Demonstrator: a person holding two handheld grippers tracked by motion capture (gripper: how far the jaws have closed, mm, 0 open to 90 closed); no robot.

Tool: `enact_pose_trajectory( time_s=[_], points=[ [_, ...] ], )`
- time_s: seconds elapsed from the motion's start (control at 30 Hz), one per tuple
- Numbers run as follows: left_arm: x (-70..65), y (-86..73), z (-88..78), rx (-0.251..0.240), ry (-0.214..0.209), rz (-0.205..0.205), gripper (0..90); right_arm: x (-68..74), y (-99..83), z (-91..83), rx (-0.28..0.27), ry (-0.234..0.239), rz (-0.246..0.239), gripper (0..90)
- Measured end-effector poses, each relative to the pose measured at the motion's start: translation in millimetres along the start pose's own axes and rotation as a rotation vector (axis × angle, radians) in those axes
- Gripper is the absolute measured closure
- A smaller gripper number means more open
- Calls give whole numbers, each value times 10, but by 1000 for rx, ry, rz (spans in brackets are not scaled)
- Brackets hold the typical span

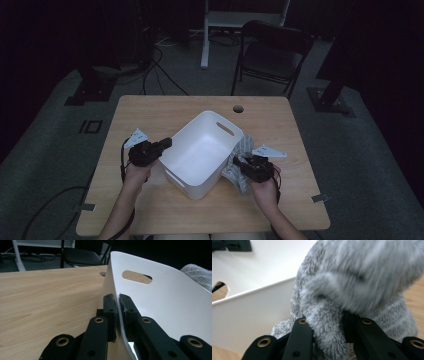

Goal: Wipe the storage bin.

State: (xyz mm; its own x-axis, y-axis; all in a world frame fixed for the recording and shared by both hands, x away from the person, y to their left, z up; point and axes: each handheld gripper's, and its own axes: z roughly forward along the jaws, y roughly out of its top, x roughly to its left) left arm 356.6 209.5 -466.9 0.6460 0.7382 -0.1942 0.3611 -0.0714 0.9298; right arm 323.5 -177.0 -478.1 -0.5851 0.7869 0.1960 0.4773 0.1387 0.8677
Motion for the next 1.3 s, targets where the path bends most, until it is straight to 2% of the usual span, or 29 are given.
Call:
enact_pose_trajectory(
  time_s=[0.07,0.33,0.47,0.67,0.9,1.0,1.1,1.2,1.27,1.3],
  points=[
    [-3,4,0,4,3,13,843,-8,-13,50,11,-15,-5,755],
    [3,3,6,2,-7,4,839,-99,-107,194,82,-28,31,754],
    [-8,6,11,5,-4,12,839,-145,-135,245,100,-34,45,754],
    [-5,2,18,0,-10,0,834,-211,-195,329,131,-36,68,754],
    [-22,6,19,2,8,12,834,-301,-307,489,191,-39,83,754],
    [-28,5,20,-1,18,9,834,-293,-298,492,200,-43,86,754],
    [-36,5,20,-2,27,11,835,-271,-267,444,192,-35,82,755],
    [-39,6,20,-1,31,16,837,-240,-199,342,155,3,95,755],
    [-39,6,21,-1,32,16,836,-180,-116,219,112,33,91,755],
    [-39,6,21,-1,32,16,836,-180,-116,219,112,33,91,755]
  ],
)
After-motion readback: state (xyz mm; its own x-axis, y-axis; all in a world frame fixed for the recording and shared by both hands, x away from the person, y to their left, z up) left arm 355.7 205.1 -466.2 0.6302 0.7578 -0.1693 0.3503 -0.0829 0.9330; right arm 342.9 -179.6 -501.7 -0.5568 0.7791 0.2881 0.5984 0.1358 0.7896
